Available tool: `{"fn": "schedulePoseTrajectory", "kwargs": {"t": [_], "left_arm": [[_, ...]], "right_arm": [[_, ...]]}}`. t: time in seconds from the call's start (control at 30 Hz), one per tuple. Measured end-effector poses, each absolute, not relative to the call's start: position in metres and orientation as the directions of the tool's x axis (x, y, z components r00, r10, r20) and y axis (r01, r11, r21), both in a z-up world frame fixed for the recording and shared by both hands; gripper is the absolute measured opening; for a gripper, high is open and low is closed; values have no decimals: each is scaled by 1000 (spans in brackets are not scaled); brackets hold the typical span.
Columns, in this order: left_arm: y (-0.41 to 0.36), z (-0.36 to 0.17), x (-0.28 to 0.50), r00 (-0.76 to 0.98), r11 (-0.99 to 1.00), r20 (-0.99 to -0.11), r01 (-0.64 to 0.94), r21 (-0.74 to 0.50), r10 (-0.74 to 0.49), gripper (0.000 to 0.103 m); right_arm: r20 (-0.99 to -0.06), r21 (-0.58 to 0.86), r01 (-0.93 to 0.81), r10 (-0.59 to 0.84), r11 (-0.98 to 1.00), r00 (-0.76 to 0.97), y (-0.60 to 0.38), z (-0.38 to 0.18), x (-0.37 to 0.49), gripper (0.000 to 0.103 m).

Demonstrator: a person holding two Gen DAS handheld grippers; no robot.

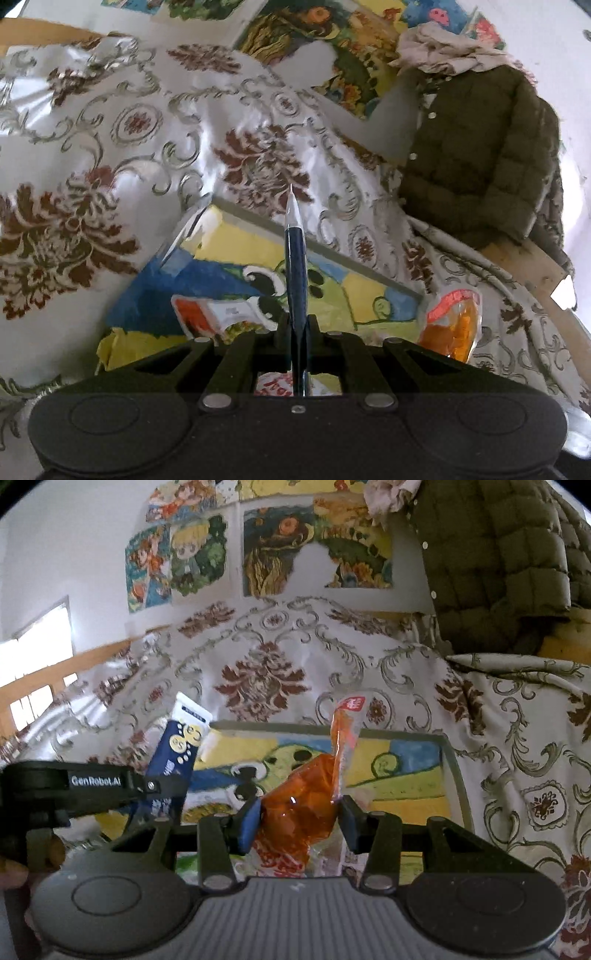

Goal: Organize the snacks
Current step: 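Carry the dark blue package to the tray while the right tool carries the orange jerky packet there, then open both tools over the tray and lift them away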

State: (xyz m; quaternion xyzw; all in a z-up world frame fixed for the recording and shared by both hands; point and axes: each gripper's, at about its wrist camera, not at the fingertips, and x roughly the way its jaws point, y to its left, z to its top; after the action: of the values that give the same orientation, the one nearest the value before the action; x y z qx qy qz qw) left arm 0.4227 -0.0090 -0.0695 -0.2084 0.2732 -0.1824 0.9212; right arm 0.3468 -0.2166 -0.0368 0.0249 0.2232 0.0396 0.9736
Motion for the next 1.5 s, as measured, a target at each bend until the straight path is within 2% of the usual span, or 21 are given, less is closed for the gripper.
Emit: {"fn": "schedulePoseTrajectory", "kwargs": {"t": [0.2,0.47,0.63,0.77,0.87,1.0,1.07,1.27,1.4,1.5], "left_arm": [[-12,-81,430,767,848,-470,177,-499,-437,8],[-17,-86,435,740,872,-534,146,-468,-410,14],[-25,-79,430,755,911,-549,151,-384,-357,31],[-27,-74,425,768,922,-544,153,-356,-338,60],[-25,-70,422,774,918,-534,150,-367,-340,71],[-26,-62,415,794,926,-517,149,-347,-321,89],[-26,-57,411,805,930,-505,147,-336,-310,92],[-19,-39,399,812,925,-496,136,-354,-309,95],[-11,-22,385,825,929,-485,121,-351,-291,100],[-9,-10,373,841,943,-475,117,-311,-261,102]], "right_arm": [[-461,-63,-76,38,995,887,-203,-52,351,50],[-487,-82,-70,21,994,873,-201,-61,355,52],[-487,-97,-68,13,993,873,-201,-60,353,54],[-486,-116,-70,4,991,874,-202,-59,350,56],[-482,-132,-66,-5,989,876,-203,-55,348,57],[-457,-150,-59,-16,987,890,-205,-48,343,70],[-443,-147,-53,-18,988,896,-206,-44,340,75],[-398,-143,-22,-37,989,917,-211,-29,327,86],[-357,-114,-1,-40,993,933,-218,-16,315,101],[-327,-75,18,-42,997,944,-226,-5,303,102]]}}
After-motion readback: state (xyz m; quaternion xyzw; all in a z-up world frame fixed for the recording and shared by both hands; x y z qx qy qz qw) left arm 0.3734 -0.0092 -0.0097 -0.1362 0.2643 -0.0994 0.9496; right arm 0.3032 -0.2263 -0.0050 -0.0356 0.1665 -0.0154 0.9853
